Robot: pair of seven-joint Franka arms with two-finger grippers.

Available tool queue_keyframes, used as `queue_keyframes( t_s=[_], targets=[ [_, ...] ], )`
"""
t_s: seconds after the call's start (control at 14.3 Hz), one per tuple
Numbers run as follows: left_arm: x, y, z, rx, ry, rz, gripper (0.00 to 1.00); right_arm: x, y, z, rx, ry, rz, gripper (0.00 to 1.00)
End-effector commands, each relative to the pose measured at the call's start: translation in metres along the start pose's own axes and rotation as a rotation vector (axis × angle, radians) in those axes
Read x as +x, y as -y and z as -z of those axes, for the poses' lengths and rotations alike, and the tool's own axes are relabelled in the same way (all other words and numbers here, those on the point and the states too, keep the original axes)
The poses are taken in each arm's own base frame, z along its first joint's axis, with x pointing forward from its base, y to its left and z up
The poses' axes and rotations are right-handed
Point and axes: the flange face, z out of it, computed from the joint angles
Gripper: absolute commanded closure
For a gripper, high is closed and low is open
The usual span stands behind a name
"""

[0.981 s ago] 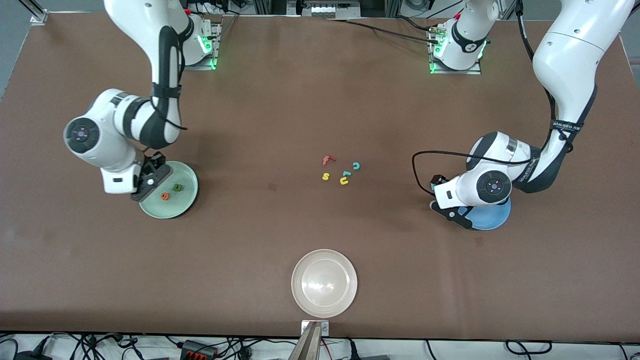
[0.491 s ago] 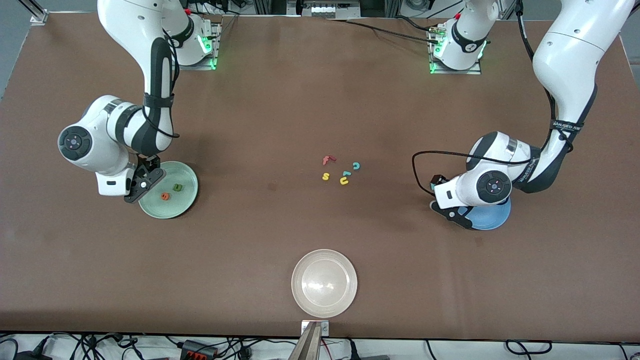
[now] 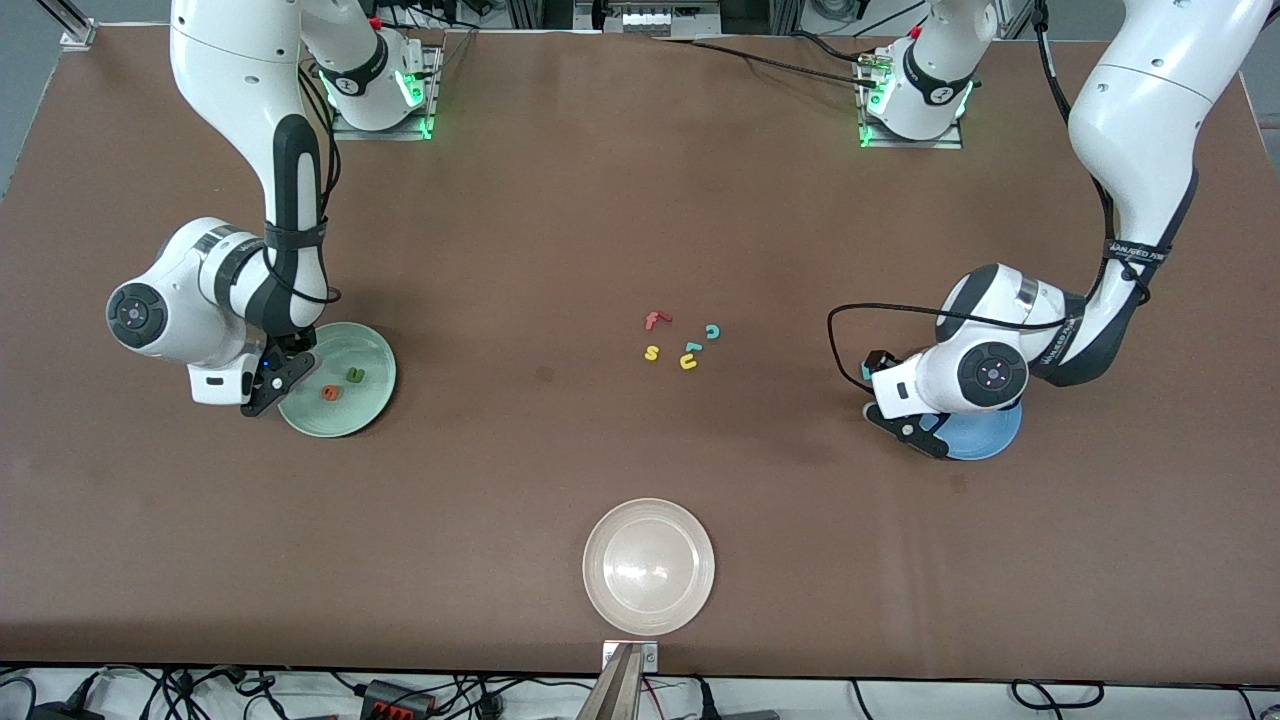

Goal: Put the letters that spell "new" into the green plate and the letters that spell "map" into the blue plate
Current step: 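Lift the pink w and drop it onto the green plate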

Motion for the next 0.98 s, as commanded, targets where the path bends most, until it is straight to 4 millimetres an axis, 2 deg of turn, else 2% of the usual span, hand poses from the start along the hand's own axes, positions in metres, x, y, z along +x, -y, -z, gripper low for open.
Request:
queue_keyframes(
  t_s=[0.0, 0.21, 0.49, 0.7, 0.84, 0.91],
  targets=[
    [-0.006, 0.002, 0.009, 0.029, -0.001, -0.02, 0.0, 0.007, -0.002, -0.005, -0.003, -0.021, 0.002, 0.77],
    [-0.006, 0.002, 0.01, 0.029, -0.003, -0.019, 0.0, 0.018, 0.004, -0.012, 0.002, -0.026, 0.012, 0.76],
    [-0.005, 0.004, 0.008, 0.025, -0.01, -0.016, 0.0, 0.021, 0.008, -0.018, 0.011, -0.019, 0.02, 0.76],
    [0.0, -0.015, 0.008, 0.03, -0.005, -0.025, 0.0, 0.021, 0.008, -0.018, 0.012, -0.018, 0.02, 0.75],
    [0.0, -0.018, 0.005, 0.029, 0.0, -0.01, 0.0, 0.021, 0.008, -0.018, 0.013, -0.018, 0.021, 0.74],
    [0.0, -0.02, 0.005, 0.028, 0.001, -0.009, 0.0, 0.021, 0.008, -0.018, 0.013, -0.018, 0.021, 0.7]
  ],
)
